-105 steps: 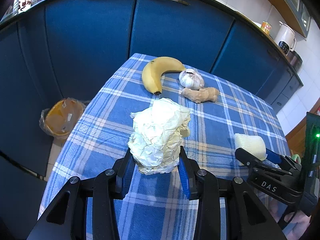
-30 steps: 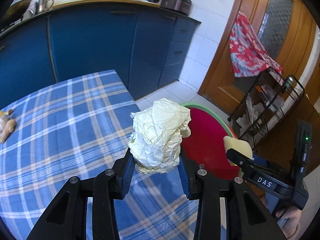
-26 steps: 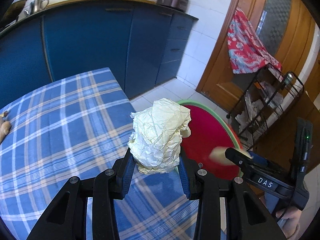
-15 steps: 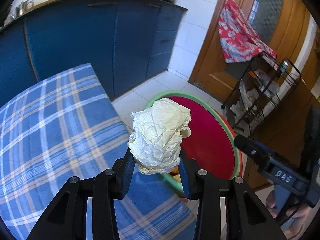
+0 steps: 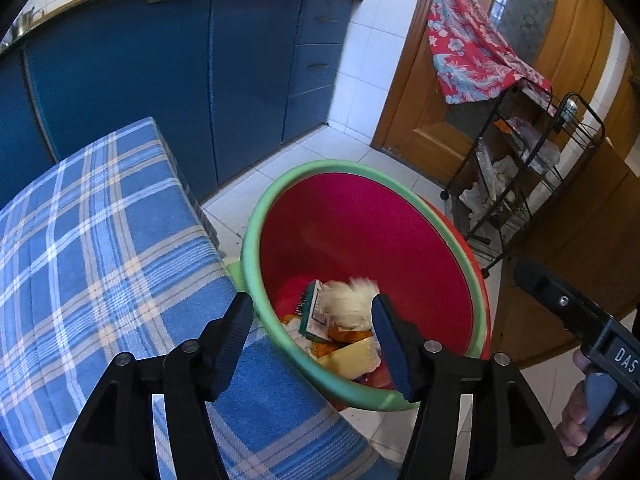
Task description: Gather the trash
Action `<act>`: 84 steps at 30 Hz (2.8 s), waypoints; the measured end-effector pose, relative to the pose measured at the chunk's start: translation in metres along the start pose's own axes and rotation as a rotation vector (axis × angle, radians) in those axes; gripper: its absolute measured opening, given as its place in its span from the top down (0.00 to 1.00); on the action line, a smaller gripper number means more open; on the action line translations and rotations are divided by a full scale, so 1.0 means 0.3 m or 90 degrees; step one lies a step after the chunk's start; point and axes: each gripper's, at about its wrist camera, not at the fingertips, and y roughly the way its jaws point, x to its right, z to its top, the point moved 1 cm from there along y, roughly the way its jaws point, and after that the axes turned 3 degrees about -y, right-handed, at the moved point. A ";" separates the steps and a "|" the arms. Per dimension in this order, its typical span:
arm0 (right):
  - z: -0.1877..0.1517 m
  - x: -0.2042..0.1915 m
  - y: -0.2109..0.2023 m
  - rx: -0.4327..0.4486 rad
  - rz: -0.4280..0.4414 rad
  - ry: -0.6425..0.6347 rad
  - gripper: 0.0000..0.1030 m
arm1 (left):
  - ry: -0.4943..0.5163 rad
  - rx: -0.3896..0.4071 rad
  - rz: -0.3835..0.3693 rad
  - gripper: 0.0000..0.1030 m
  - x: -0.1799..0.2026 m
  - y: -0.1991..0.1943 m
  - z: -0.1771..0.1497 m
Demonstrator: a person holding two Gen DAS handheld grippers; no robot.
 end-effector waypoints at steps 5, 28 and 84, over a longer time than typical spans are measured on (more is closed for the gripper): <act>-0.006 -0.009 -0.015 0.001 0.003 -0.007 0.11 | -0.010 0.014 0.011 0.39 -0.019 -0.038 -0.007; -0.102 -0.218 -0.220 0.030 0.069 -0.075 0.10 | -0.113 0.088 0.104 0.39 -0.197 -0.394 -0.172; -0.297 -0.512 -0.432 0.046 0.142 -0.210 0.09 | -0.208 0.184 0.232 0.27 -0.326 -0.750 -0.405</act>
